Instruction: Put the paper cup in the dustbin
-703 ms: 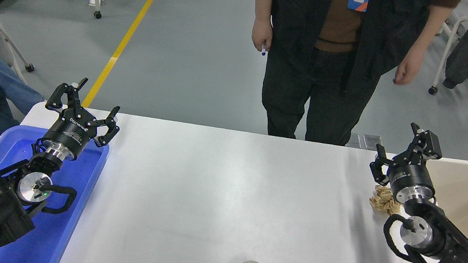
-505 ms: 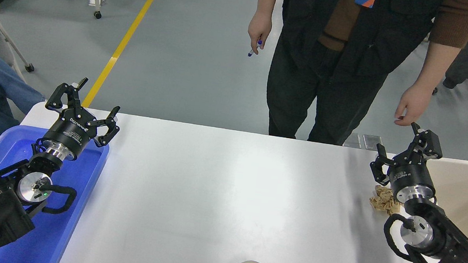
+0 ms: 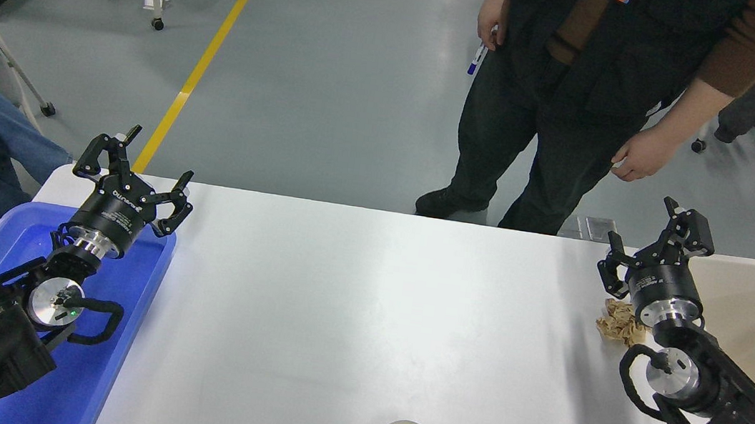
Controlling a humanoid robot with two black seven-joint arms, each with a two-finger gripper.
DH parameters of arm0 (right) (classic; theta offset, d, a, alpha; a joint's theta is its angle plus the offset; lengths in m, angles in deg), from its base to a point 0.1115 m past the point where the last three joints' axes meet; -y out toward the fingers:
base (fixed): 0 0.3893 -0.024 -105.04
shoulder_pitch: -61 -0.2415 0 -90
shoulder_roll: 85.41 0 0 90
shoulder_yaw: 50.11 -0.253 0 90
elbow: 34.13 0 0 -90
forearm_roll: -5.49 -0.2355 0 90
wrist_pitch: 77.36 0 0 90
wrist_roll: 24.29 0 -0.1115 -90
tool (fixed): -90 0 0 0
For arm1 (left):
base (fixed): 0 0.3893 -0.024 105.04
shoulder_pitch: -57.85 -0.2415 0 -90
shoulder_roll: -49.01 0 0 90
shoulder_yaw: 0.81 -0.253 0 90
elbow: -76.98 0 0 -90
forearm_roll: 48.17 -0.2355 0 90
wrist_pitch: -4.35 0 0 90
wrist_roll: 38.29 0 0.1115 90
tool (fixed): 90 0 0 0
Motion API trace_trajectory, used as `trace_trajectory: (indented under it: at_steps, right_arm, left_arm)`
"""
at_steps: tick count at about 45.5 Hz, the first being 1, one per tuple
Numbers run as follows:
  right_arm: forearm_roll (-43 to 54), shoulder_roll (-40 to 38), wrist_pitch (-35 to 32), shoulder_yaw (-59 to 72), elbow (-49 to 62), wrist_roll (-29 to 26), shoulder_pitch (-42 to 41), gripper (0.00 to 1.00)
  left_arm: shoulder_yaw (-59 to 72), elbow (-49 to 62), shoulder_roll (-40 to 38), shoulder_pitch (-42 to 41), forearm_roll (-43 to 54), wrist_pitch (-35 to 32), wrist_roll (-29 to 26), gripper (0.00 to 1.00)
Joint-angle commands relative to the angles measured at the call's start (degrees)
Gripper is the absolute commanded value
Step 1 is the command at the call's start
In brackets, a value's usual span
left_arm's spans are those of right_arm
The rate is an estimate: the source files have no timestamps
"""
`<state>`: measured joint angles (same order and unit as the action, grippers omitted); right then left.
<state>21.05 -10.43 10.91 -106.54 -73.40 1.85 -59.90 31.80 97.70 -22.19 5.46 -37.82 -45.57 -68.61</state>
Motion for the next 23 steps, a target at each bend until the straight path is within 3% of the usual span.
trace_trajectory:
  at_steps: [1, 23]
  right_arm:
    - [0.00, -0.36, -0.11, 0.27, -0.01, -0.04, -0.47, 1.00]
    - [0.09, -0.71, -0.03, 0.27, 0.16, 0.05, -1.00, 1.00]
  left_arm:
    - [0.00, -0.07, 0.01, 0.00, -0.06, 0.00, 0.00, 1.00]
    - [0.00, 0.01, 0.01, 0.00, -0.06, 0.00, 0.00, 1.00]
